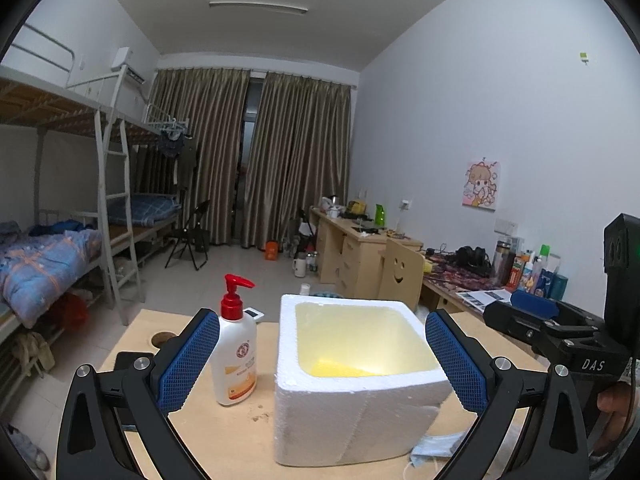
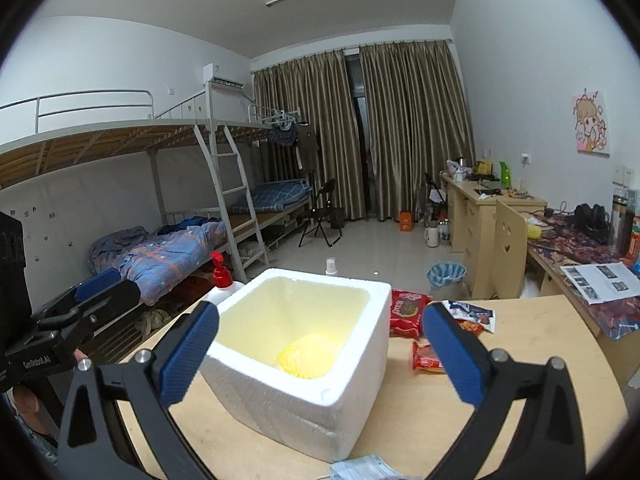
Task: Organize soft objects
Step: 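Withdraw both tools from the box back toward the desk items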
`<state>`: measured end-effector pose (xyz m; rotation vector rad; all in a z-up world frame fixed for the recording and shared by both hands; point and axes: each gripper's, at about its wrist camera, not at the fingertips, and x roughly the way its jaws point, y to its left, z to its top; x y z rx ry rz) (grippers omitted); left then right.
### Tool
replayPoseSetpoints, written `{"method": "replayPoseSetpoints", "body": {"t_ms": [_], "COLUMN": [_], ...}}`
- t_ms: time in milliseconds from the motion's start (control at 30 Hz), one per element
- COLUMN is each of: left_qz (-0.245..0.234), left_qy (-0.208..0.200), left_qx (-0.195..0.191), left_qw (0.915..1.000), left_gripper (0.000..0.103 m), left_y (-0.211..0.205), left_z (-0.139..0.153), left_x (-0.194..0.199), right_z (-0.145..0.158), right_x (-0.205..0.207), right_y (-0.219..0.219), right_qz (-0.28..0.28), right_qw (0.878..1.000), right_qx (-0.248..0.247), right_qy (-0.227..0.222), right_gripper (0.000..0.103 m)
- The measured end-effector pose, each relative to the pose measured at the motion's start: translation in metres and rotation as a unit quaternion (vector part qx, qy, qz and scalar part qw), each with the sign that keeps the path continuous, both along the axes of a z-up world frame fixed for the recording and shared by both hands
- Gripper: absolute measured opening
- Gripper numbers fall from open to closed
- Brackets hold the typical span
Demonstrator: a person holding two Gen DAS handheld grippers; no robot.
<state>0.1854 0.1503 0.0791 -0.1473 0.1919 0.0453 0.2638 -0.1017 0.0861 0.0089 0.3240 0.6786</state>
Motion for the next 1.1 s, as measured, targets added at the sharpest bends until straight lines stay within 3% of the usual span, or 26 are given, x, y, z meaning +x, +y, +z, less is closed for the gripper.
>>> {"method": "replayPoseSetpoints", "body": {"t_ms": [600, 933, 1100], "left_qz": [-0.020, -0.029, -0.028], "left_qy": [-0.038, -0.047, -0.054], "left_qx": [0.012, -0.015, 0.002], "left_qw": [0.9990, 0.9984, 0.9982], "left_gripper": [0.103, 0.103, 0.103], "left_y": [-0.035, -0.045, -0.056], "left_z": [0.020, 0.026, 0.027], "left_x": [-0.044, -0.065, -0.076], "right_z": [0.012, 0.014, 0.012], "right_x": [-0.041, -0.064, -0.072], "right_y": [-0.041, -0.057, -0.071], "right_qz": [-0.028, -0.038, -0.048], "right_qw": [0.998, 0.997, 0.996], "right_qx": [0.010, 0.010, 0.017], "right_qy": [-0.047, -0.068, -0.073], "right_gripper": [0.103, 0.103, 0.103]}}
